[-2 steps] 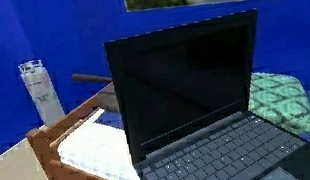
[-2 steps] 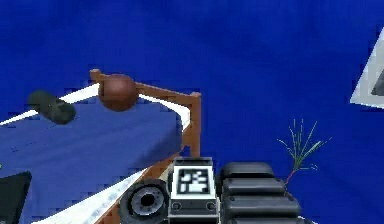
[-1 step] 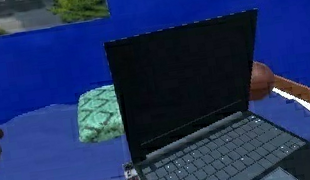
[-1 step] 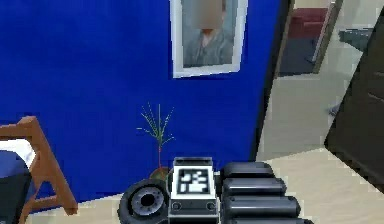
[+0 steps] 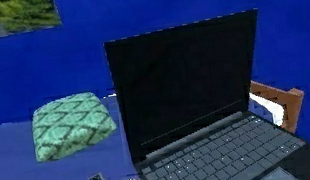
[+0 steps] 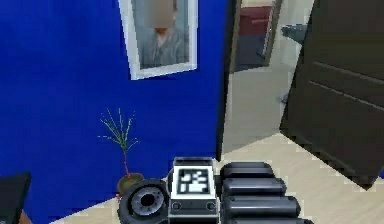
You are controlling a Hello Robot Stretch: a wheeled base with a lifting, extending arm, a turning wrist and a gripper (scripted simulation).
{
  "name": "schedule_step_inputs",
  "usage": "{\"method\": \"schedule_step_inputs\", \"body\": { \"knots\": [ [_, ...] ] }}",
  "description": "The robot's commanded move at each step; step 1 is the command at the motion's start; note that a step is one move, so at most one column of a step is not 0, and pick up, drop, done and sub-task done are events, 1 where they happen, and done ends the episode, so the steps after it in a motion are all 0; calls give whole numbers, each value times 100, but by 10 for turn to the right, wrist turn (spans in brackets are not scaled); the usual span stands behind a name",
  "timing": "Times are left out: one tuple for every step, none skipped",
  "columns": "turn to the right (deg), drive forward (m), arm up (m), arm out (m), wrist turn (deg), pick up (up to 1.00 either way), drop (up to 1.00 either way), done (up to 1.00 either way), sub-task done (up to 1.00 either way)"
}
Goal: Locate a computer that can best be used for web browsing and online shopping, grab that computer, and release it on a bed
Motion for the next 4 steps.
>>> {"method": "schedule_step_inputs", "body": {
  "knots": [
    [-450, 0, 0, 0, 0, 0, 0, 0, 0],
    [420, 0, 0, 0, 0, 0, 0, 0, 0],
    [-240, 0, 0, 0, 0, 0, 0, 0, 0],
    [0, 30, 0, 0, 0, 0, 0, 0, 0]
  ]
}}
